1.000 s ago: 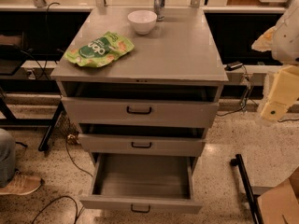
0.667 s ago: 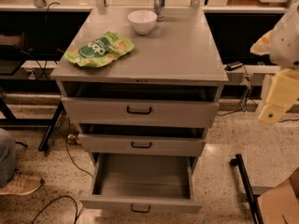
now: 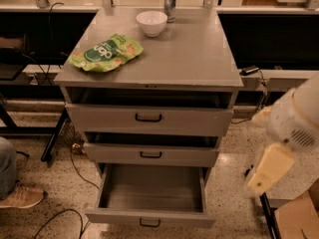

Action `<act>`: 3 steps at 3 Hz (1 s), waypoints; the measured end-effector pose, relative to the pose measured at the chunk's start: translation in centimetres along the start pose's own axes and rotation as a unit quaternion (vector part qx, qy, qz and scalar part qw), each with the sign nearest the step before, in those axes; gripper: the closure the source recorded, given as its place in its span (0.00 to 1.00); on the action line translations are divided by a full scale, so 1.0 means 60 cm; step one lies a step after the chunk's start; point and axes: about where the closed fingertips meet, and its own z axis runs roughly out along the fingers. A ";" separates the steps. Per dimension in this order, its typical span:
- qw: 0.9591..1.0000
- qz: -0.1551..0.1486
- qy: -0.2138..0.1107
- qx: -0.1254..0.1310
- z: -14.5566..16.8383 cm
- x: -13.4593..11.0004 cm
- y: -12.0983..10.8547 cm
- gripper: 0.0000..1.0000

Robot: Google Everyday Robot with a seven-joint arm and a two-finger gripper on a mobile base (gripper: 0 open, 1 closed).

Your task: Close bottom drawer

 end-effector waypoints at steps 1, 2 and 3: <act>1.000 0.013 0.010 -0.023 0.039 0.026 0.028 0.00; 1.000 0.013 0.010 -0.023 0.039 0.026 0.028 0.00; 0.999 0.028 0.017 -0.042 0.093 0.049 0.027 0.00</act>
Offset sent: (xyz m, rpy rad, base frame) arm -0.0167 0.0008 -0.0271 0.0083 0.0525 -0.0117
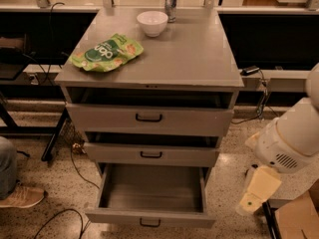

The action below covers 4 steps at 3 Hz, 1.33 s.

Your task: Close bottom drawer

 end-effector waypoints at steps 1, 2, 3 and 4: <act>0.999 0.021 -0.008 -0.030 0.087 0.033 -0.012 0.00; 0.995 0.042 -0.027 -0.082 0.212 0.068 -0.024 0.00; 0.990 0.055 -0.042 -0.120 0.289 0.083 -0.025 0.00; 0.990 0.055 -0.042 -0.120 0.289 0.083 -0.025 0.00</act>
Offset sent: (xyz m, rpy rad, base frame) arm 0.0062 -0.0048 -0.1883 0.1738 0.2020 -0.0528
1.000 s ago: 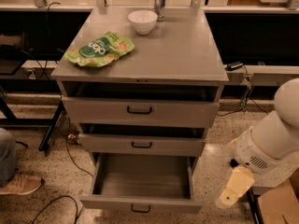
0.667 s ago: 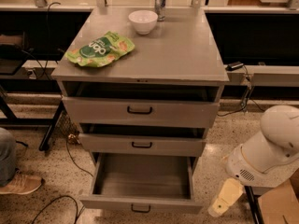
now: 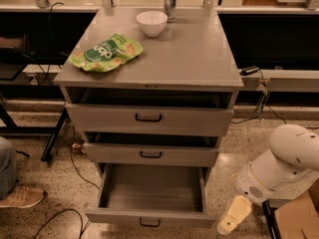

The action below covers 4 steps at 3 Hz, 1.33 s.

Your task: Close bottom drawer

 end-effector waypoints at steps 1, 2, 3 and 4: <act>1.000 0.008 0.006 0.001 0.012 0.009 -0.010 0.00; 0.999 0.027 0.027 0.004 0.068 0.052 -0.047 0.00; 0.999 0.043 0.023 -0.002 0.131 0.097 -0.092 0.00; 0.998 0.053 0.014 -0.027 0.202 0.130 -0.124 0.00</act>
Offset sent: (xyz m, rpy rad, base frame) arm 0.0096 -0.0370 -0.1321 -0.1166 0.0813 -0.0699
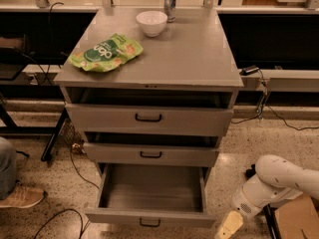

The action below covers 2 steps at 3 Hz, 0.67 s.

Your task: Close bottom drawer

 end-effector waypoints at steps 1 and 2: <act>1.000 0.000 0.000 0.000 0.000 0.000 0.000 0.00; 1.000 0.014 -0.002 -0.006 0.011 0.012 -0.010 0.00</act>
Offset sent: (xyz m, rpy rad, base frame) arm 0.0006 -0.0134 -0.0214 0.0099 0.0391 -0.0556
